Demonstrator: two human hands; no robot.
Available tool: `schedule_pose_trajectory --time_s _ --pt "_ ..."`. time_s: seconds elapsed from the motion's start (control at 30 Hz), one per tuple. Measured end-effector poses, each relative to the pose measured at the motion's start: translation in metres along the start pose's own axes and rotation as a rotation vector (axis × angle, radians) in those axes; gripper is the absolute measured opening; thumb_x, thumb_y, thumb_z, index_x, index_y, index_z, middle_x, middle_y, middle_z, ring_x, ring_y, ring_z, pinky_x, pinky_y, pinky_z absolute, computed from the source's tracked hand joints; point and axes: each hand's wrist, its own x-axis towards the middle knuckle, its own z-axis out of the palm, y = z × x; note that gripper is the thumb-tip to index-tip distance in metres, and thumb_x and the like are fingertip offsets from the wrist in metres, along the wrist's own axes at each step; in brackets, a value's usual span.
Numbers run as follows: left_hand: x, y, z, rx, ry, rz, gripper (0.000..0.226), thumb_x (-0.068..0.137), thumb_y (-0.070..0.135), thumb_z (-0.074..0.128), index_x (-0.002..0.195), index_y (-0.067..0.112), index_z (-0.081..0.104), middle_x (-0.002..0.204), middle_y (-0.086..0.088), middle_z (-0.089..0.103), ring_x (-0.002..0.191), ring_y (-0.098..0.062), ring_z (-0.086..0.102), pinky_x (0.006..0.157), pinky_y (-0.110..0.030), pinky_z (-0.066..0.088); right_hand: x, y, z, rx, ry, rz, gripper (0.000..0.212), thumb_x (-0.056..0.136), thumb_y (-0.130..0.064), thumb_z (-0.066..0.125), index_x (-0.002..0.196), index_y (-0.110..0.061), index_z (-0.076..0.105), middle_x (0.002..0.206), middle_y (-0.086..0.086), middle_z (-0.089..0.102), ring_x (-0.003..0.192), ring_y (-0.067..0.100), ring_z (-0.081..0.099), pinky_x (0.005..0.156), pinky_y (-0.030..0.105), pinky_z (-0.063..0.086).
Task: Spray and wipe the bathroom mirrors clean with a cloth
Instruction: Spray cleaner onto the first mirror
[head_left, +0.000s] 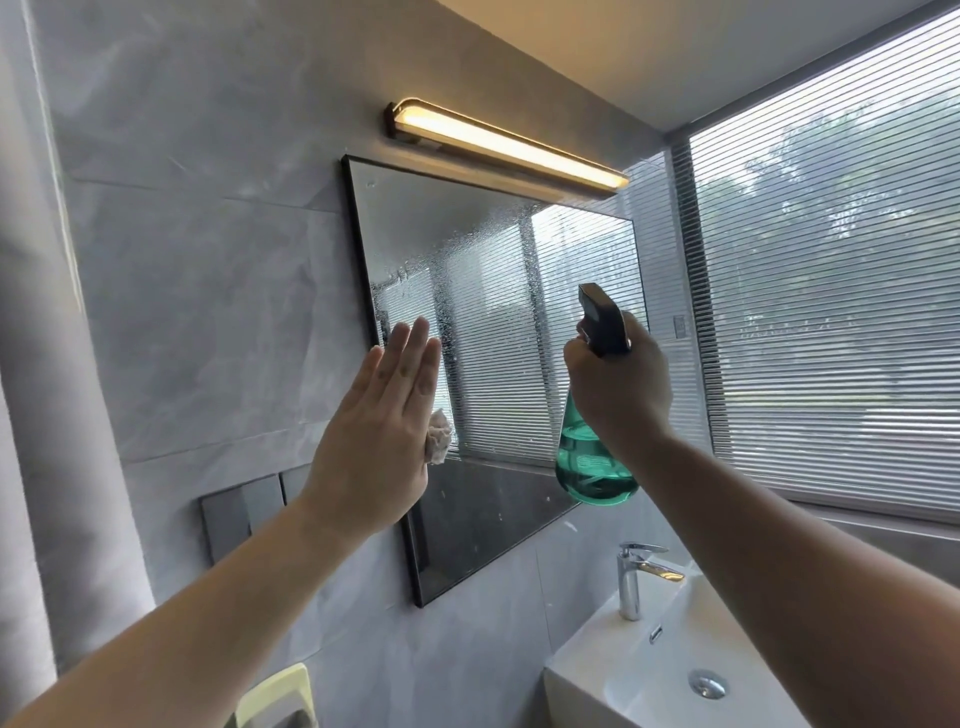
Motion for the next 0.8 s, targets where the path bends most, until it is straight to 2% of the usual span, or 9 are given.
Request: schedule_pose_trajectory --time_s 0.23,0.43,0.6,0.7,0.8 --pt "-0.001 -0.002 0.002 -0.005 -0.013 0.002 0.068 0.094 0.018 0.026 0.158 -0.006 0.02 0.169 -0.021 0.011 0.157 -0.035 0.012 0.123 -0.054 0.028 0.006 0.004 0.004 -0.039 0.033 0.004 0.008 0.085 -0.028 0.062 0.089 -0.021 0.062 0.084 -0.006 0.066 0.076 0.015 0.06 0.08 0.042 0.053" --pt "0.003 -0.004 0.005 0.008 -0.029 0.019 0.068 0.095 0.018 0.026 0.158 -0.006 0.019 0.169 -0.021 0.009 0.158 -0.034 0.01 0.123 -0.053 0.028 0.017 0.012 0.009 -0.066 0.072 -0.005 0.005 0.085 -0.027 0.062 0.084 -0.03 0.058 0.081 -0.011 0.065 0.076 0.008 0.058 0.082 0.04 0.052" --pt "0.01 -0.012 0.01 -0.006 -0.023 0.045 0.07 0.093 0.016 0.026 0.159 -0.004 0.016 0.17 -0.02 0.008 0.158 -0.034 0.01 0.123 -0.053 0.028 0.031 0.014 0.015 -0.106 0.058 -0.008 0.007 0.088 -0.026 0.063 0.083 -0.029 0.057 0.076 -0.013 0.062 0.072 0.003 0.054 0.082 0.037 0.05" --pt "0.013 -0.016 0.013 -0.044 0.002 0.074 0.069 0.093 0.016 0.028 0.159 -0.005 0.018 0.169 -0.021 0.009 0.157 -0.035 0.011 0.123 -0.054 0.029 0.045 0.011 0.018 -0.129 0.053 0.003 0.004 0.088 -0.028 0.063 0.09 -0.029 0.06 0.077 -0.014 0.062 0.076 0.015 0.059 0.084 0.036 0.05" --pt "0.012 -0.02 0.018 -0.06 0.031 0.127 0.069 0.093 0.016 0.031 0.158 -0.005 0.019 0.169 -0.021 0.011 0.157 -0.036 0.012 0.122 -0.055 0.029 0.064 0.008 0.024 -0.119 0.053 0.035 0.015 0.083 -0.033 0.059 0.095 -0.025 0.064 0.081 -0.008 0.068 0.084 0.023 0.065 0.087 0.042 0.056"
